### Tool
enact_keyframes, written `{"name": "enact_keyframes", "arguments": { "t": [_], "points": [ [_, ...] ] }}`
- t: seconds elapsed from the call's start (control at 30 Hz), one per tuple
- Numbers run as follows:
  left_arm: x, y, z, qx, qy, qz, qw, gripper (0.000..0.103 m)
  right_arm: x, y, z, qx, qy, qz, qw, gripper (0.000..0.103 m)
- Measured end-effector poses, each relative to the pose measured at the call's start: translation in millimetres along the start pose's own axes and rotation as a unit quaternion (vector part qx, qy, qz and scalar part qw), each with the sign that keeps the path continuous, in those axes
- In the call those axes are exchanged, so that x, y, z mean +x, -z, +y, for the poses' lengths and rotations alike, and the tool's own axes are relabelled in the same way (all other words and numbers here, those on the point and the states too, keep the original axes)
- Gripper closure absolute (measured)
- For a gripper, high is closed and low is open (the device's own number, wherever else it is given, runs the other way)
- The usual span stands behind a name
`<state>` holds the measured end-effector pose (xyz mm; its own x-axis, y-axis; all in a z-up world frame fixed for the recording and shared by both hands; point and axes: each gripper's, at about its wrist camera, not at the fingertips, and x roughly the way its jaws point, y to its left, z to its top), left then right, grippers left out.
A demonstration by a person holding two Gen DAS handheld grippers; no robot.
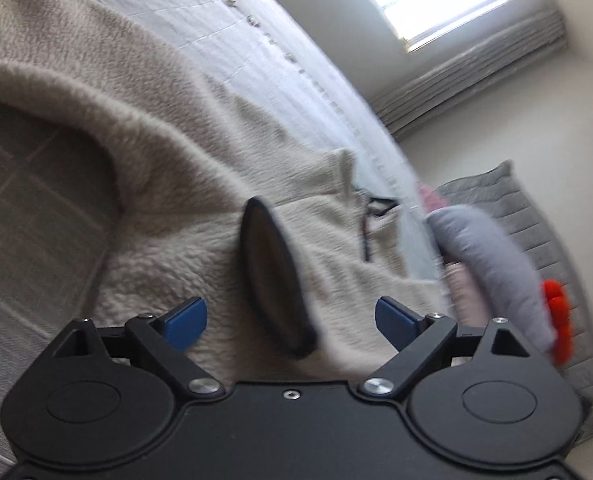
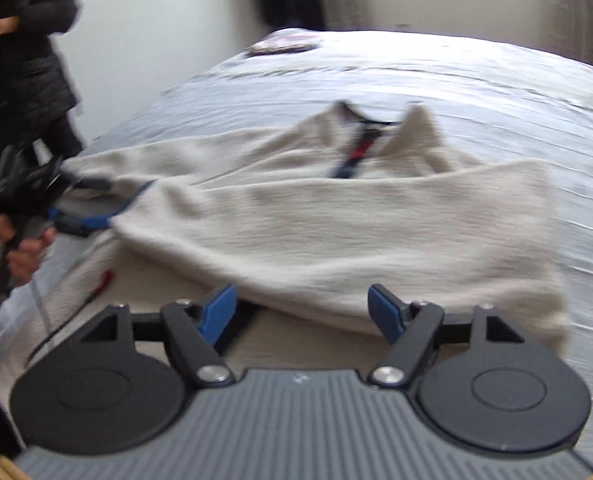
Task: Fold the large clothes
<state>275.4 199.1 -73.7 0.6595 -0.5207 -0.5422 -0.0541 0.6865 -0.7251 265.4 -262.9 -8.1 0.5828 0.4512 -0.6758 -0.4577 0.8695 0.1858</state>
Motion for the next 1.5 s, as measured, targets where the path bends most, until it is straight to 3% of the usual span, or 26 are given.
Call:
{"name": "enact_keyframes", "arguments": {
  "t": [0.07,0.13,0.17,0.2,0.27,0.33,0.47,0.5,0.53,0.57,0.63,0.7,0.73,0.8,0.87,0.93,1.03,1.1,1.23,1.33,1.4,1.5],
  "points": [
    [10,5,-6,0.027,-0.036,-0.010,0.9989,0.029,-7,-2,-30,0.031,0.053,-0.014,0.998,0.029],
    [17,9,-20,0.075,-0.078,-0.030,0.9937,0.076,-11,-4,-62,0.075,0.088,-0.029,0.993,0.029],
    [19,11,-28,0.094,-0.088,-0.040,0.9909,0.089,-12,-5,-78,0.100,0.103,-0.039,0.989,0.029],
    [16,13,-36,0.108,-0.089,-0.060,0.9883,0.093,-12,-6,-91,0.122,0.114,-0.046,0.985,0.029],
    [-1,18,-55,0.145,-0.066,-0.121,0.9798,0.094,-8,-7,-120,0.169,0.126,-0.059,0.976,0.032],
    [-14,19,-68,0.169,-0.053,-0.156,0.9718,0.094,1,-11,-141,0.200,0.116,-0.063,0.971,0.036],
    [-4,24,-67,0.204,-0.091,-0.155,0.9624,0.094,35,-24,-162,0.237,0.090,-0.058,0.966,0.044],
    [1,26,-63,0.207,-0.100,-0.150,0.9616,0.094,45,-25,-166,0.250,0.084,-0.052,0.963,0.052],
    [3,28,-58,0.207,-0.105,-0.150,0.9611,0.094,55,-25,-169,0.261,0.083,-0.046,0.961,0.072],
    [4,31,-54,0.204,-0.102,-0.157,0.9610,0.094,64,-25,-170,0.262,0.088,-0.042,0.960,0.083],
    [-3,37,-48,0.201,-0.078,-0.186,0.9586,0.094,68,-28,-160,0.231,0.118,-0.063,0.964,0.088],
    [2,43,-45,0.207,-0.069,-0.191,0.9572,0.093,56,-28,-154,0.206,0.129,-0.122,0.962,0.089],
    [16,45,-45,0.216,-0.078,-0.162,0.9597,0.091,56,-27,-157,0.207,0.161,-0.126,0.957,0.088],
    [45,45,-43,0.227,-0.129,-0.090,0.9612,0.088,68,-25,-164,0.207,0.188,-0.084,0.956,0.085],
    [40,48,-46,0.235,-0.132,-0.105,0.9574,0.085,67,-21,-156,0.189,0.200,-0.071,0.959,0.079],
    [28,47,-54,0.237,-0.152,-0.137,0.9498,0.066,57,-19,-140,0.149,0.202,-0.076,0.965,0.056],
    [12,46,-69,0.257,-0.155,-0.191,0.9345,0.054,42,-16,-110,0.078,0.206,-0.088,0.972,0.054],
    [12,44,-80,0.274,-0.145,-0.191,0.9314,0.054,40,-16,-97,0.060,0.188,-0.080,0.977,0.054],
    [42,46,-88,0.298,-0.137,-0.140,0.9343,0.054,54,-14,-72,0.041,0.172,-0.063,0.982,0.054],
    [71,55,-69,0.298,-0.158,-0.075,0.9383,0.054,75,1,-74,0.053,0.183,-0.029,0.981,0.054],
    [66,58,-63,0.290,-0.145,-0.083,0.9424,0.053,84,16,-74,0.046,0.189,-0.028,0.981,0.054],
    [48,51,-69,0.274,-0.142,-0.070,0.9484,0.050,77,11,-64,0.052,0.200,-0.023,0.978,0.052]
  ]
}}
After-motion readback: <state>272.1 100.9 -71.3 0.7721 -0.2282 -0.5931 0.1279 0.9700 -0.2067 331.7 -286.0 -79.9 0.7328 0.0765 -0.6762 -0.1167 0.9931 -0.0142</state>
